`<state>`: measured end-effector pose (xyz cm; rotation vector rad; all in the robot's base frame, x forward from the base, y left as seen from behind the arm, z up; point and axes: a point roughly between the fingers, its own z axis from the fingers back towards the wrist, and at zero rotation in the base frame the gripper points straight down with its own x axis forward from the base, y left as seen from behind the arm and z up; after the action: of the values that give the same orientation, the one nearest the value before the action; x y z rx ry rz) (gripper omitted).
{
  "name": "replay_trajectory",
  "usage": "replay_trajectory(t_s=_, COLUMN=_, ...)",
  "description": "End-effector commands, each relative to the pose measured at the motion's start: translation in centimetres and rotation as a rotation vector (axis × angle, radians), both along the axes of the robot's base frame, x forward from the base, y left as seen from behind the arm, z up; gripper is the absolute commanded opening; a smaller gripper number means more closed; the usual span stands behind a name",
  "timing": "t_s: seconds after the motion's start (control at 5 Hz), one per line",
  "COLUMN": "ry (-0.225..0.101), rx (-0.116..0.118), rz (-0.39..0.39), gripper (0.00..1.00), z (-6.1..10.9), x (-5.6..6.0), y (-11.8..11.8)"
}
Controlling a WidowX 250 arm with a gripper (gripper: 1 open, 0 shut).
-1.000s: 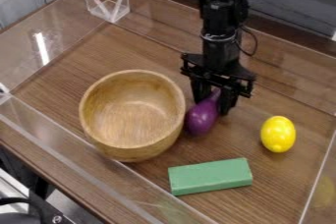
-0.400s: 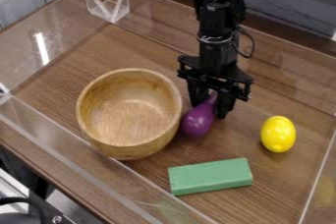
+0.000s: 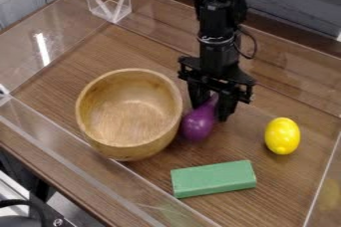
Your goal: Put the purple eggplant in the brown bowl
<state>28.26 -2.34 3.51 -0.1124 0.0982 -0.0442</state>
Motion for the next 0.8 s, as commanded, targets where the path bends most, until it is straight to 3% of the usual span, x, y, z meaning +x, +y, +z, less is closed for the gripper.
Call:
replay_trajectory(t_s=0.0, ry=-0.077, rx=-0.005, rz=0.006, gripper=0.0, z=2.23, x=0.53, y=0.35)
replay_trajectory(t_s=0.6, ry=-0.069, rx=-0.007, rz=0.014, gripper=0.0, z=2.27, x=0.0, y=0.86)
